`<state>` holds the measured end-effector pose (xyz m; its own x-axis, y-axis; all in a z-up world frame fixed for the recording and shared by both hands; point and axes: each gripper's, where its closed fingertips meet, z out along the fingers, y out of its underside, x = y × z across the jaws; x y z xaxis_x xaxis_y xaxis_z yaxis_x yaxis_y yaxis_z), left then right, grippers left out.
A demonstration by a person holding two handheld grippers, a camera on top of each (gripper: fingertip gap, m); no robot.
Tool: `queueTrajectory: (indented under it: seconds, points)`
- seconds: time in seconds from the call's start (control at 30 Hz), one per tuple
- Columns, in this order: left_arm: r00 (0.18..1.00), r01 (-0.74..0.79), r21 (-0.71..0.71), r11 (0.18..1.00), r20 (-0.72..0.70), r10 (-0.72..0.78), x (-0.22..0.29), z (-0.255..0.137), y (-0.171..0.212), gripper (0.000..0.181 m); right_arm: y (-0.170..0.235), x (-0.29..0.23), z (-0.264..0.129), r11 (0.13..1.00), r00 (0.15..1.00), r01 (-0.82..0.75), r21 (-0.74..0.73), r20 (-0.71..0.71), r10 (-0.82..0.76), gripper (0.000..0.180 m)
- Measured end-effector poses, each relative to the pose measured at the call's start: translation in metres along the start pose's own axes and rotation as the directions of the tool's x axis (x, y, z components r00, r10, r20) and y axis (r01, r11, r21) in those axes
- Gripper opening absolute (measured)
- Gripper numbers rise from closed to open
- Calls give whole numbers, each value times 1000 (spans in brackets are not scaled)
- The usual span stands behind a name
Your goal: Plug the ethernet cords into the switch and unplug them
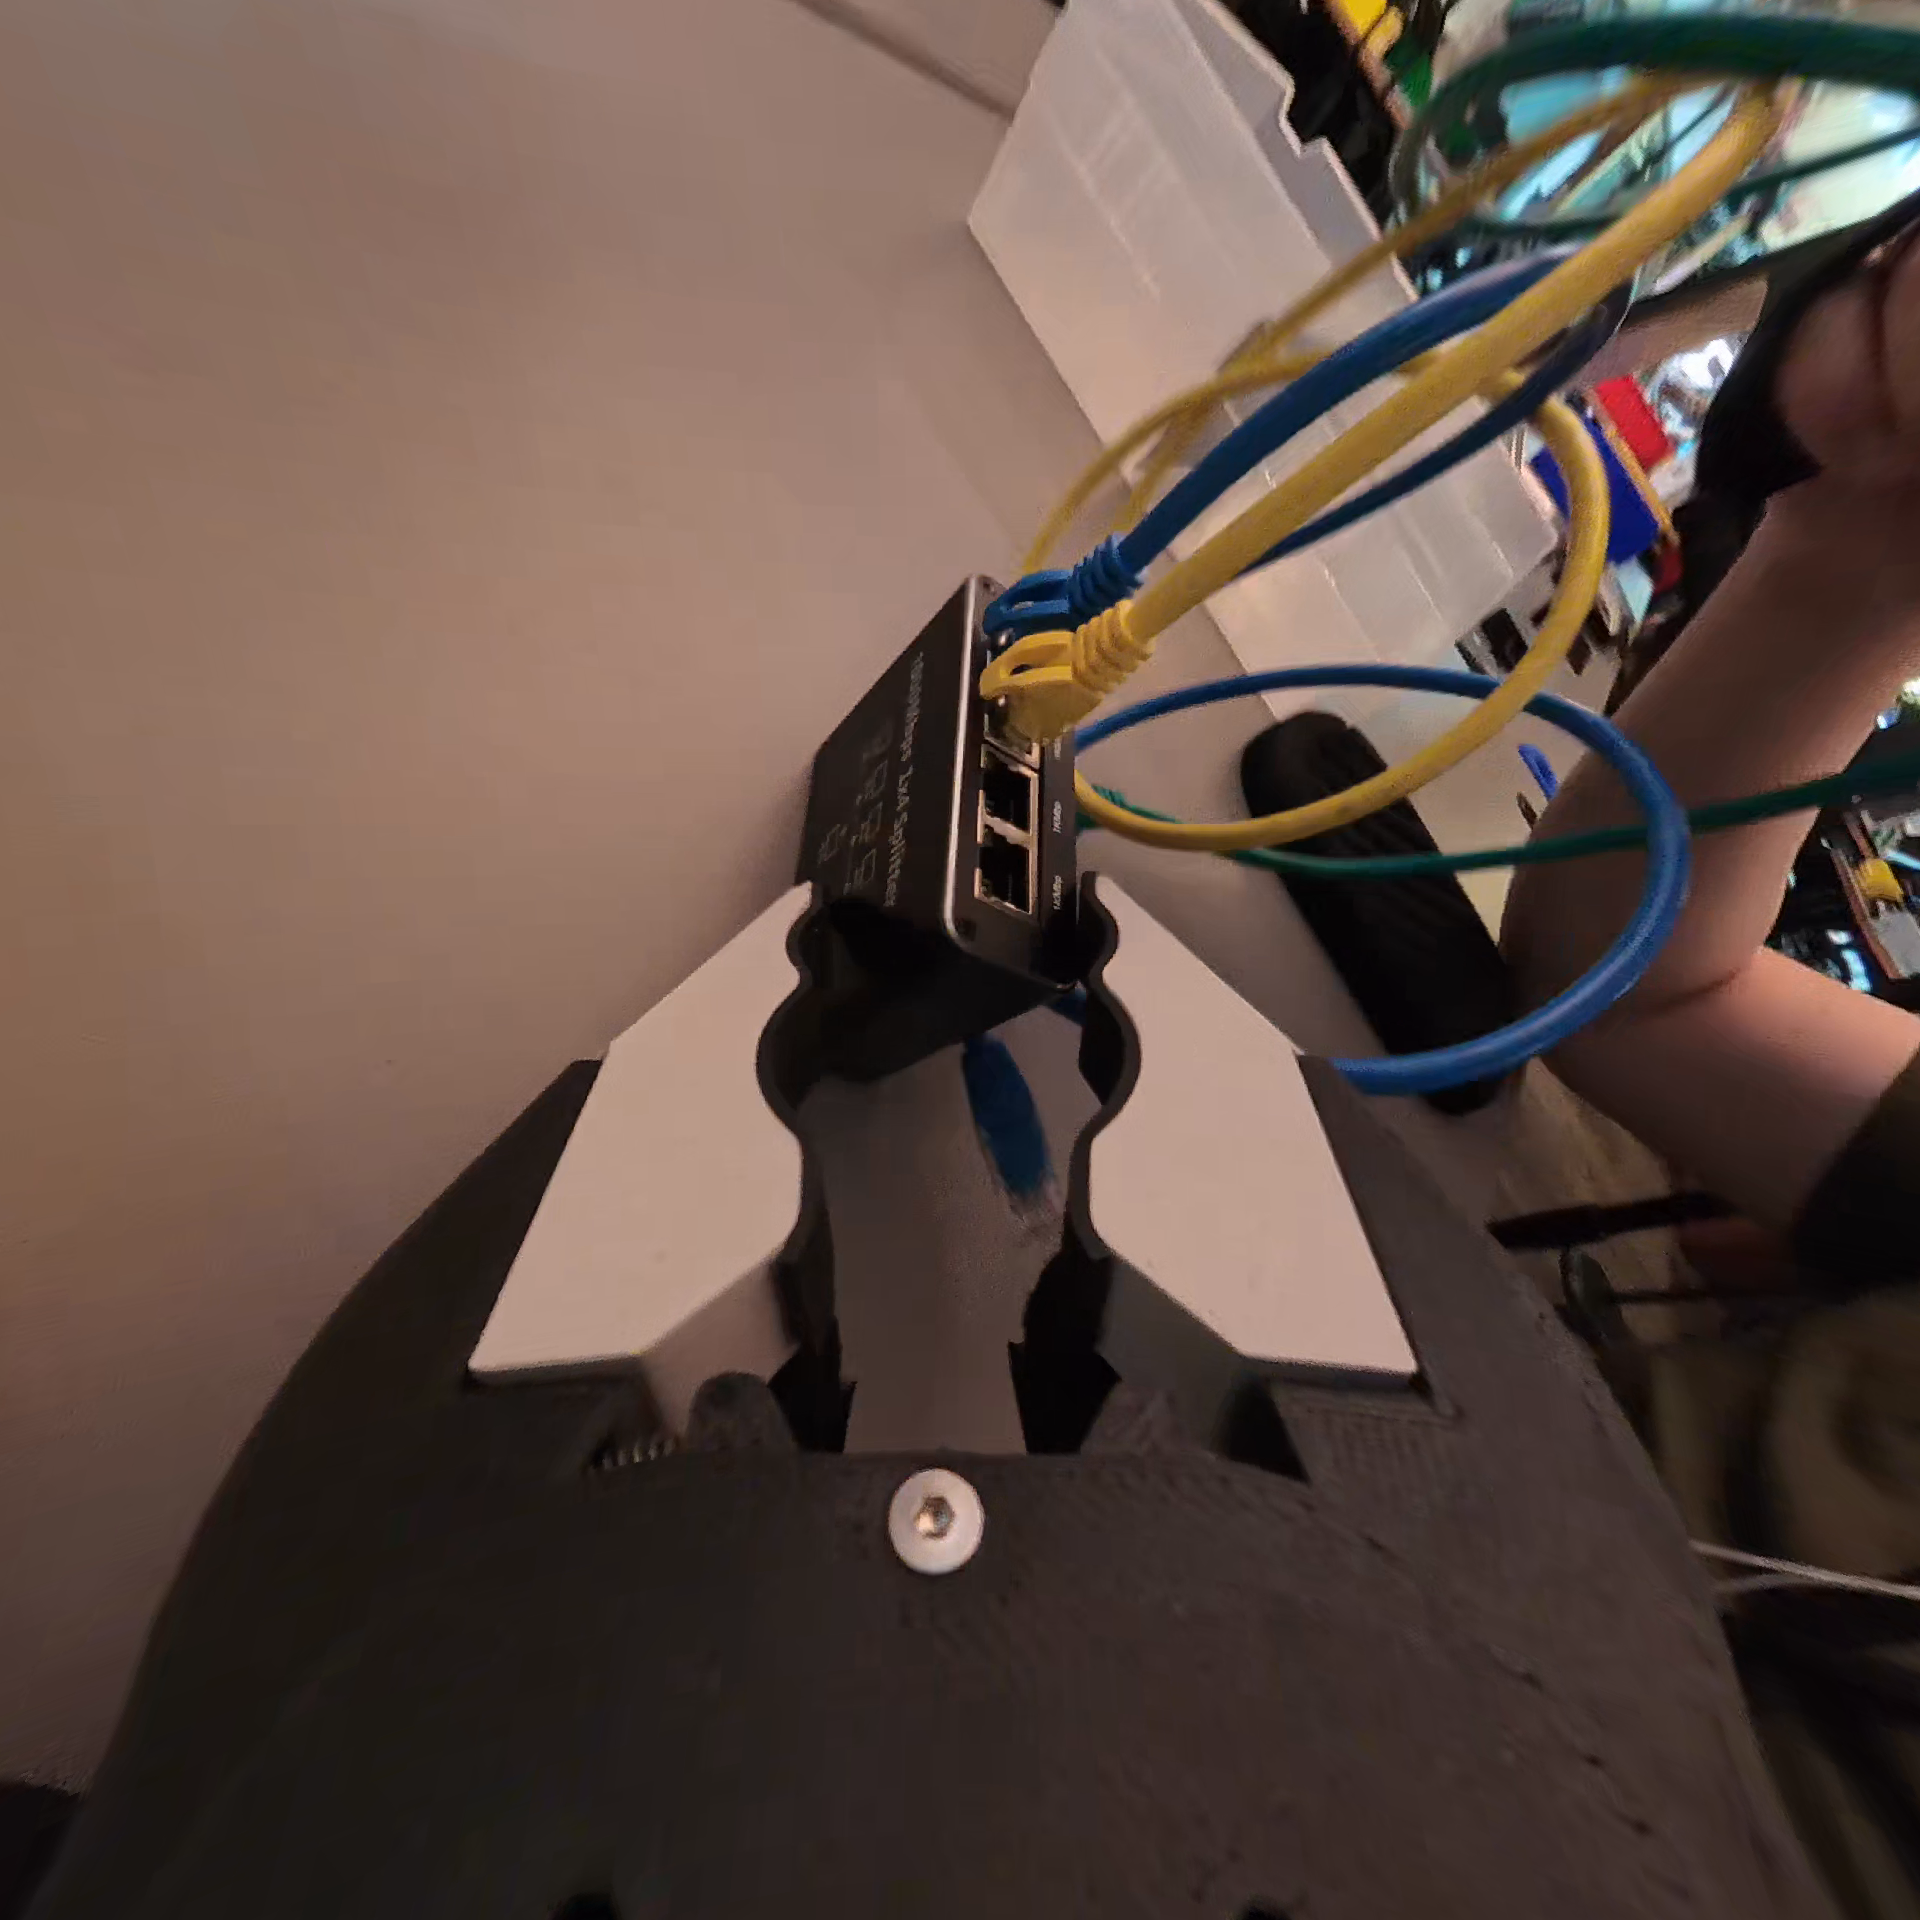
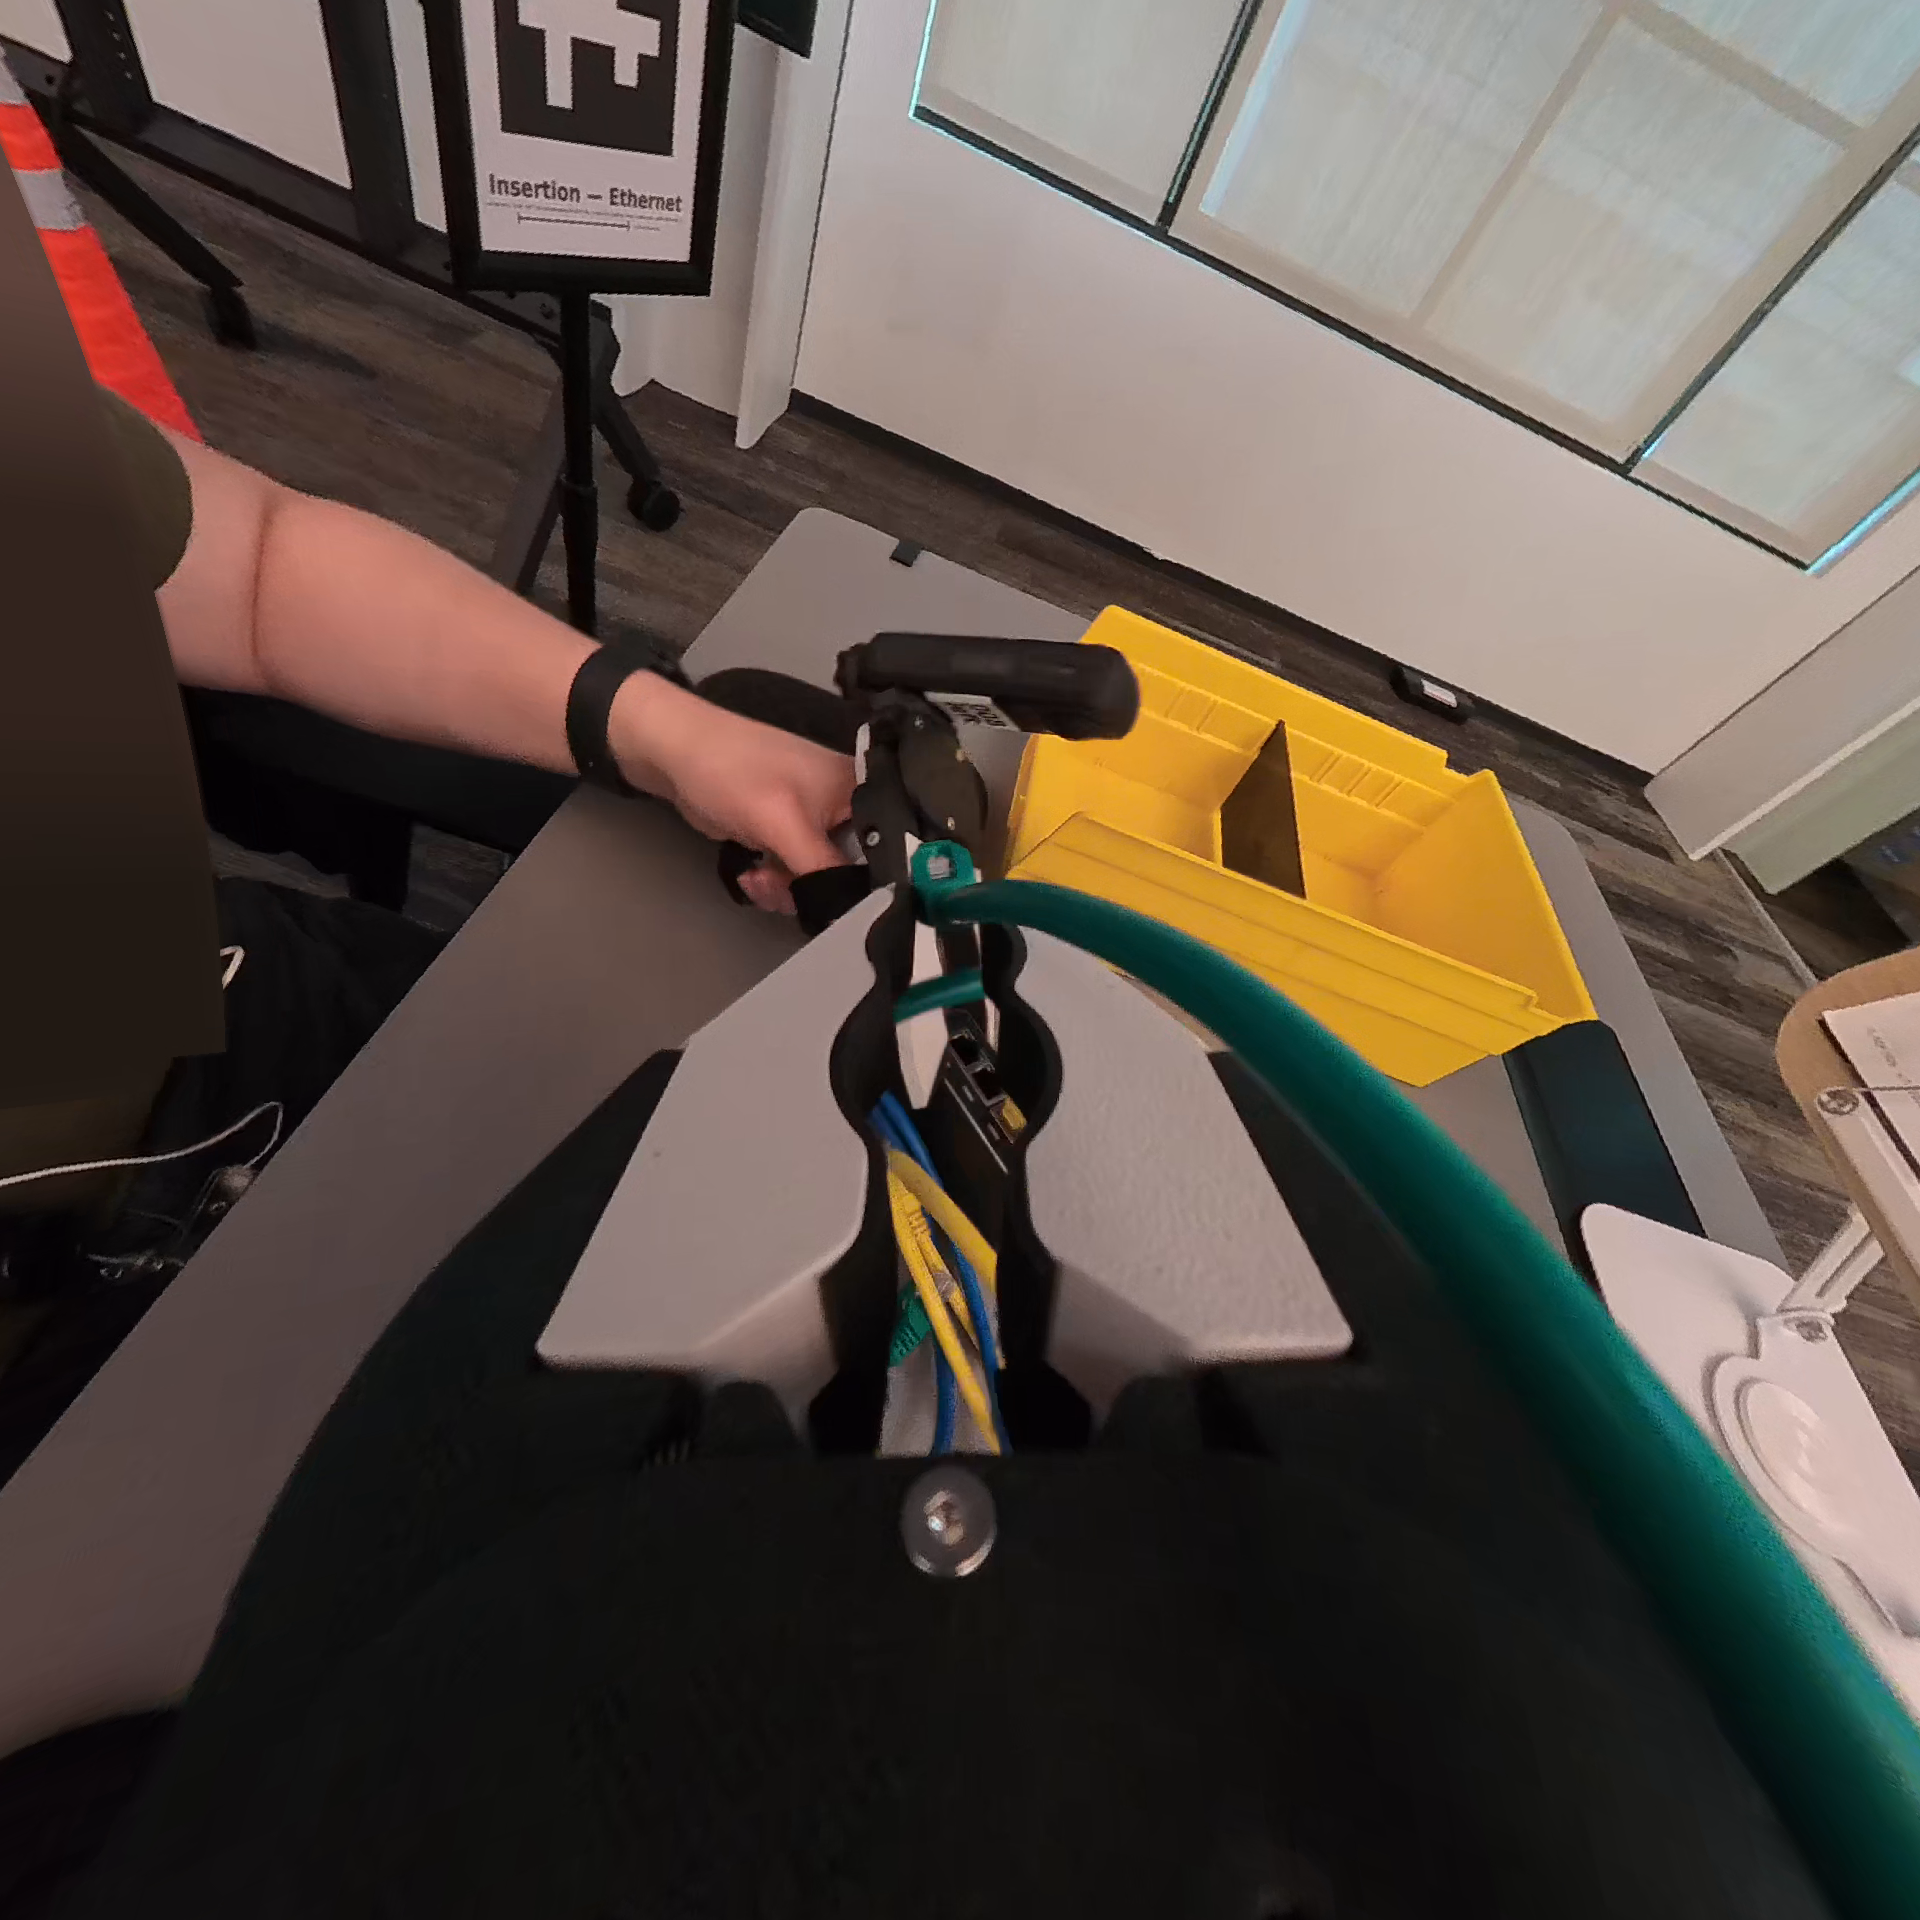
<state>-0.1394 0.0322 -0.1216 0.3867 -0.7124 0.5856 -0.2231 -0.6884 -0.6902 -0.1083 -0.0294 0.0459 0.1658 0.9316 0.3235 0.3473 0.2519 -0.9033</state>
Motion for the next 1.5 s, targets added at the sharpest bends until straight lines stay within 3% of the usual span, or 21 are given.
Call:
queueTrajectory:
  seconds: [0.03,0.17,0.43,0.53,0.7,0.83,0.97,1.13,1.23,1.3,1.4,1.5]
  points:
    - [1000,-8,31,999,9,7,-2,0,-3,45,-1,2,0,1000,1000,-10,1,-14,10,12]
    - [985,-156,77,985,91,149,-5,0,-9,43,-5,7,-1,998,997,-57,11,-46,58,11]
    - [886,-446,-23,895,128,445,3,16,-6,47,3,9,4,995,995,-97,-16,-41,96,11]
    - [930,-357,-29,934,86,358,8,20,-4,47,13,14,7,992,992,-114,-55,-65,110,11]
    - [999,17,-114,993,-49,-22,33,25,16,47,35,30,9,980,981,-130,-148,-164,105,11]
    - [993,56,-167,984,-92,-72,50,28,28,47,45,34,16,971,974,-160,-176,-187,127,11]
    - [991,-88,-133,987,-109,73,53,34,29,50,55,34,20,964,976,-129,-233,-203,82,11]
    - [942,-331,-176,927,-6,335,38,42,37,72,56,36,21,963,974,-149,-223,-203,104,11]
    - [892,-441,-132,888,43,450,37,45,28,56,57,36,20,963,973,-150,-225,-205,104,11]
    - [886,-458,-107,882,26,463,40,48,26,57,57,36,21,963,974,-148,-226,-204,102,11]
    - [900,-432,-162,887,-17,435,38,55,33,59,57,35,21,962,974,-147,-228,-204,100,11]
    - [891,-449,-216,867,-35,452,38,60,40,41,56,35,20,963,974,-150,-224,-203,104,11]
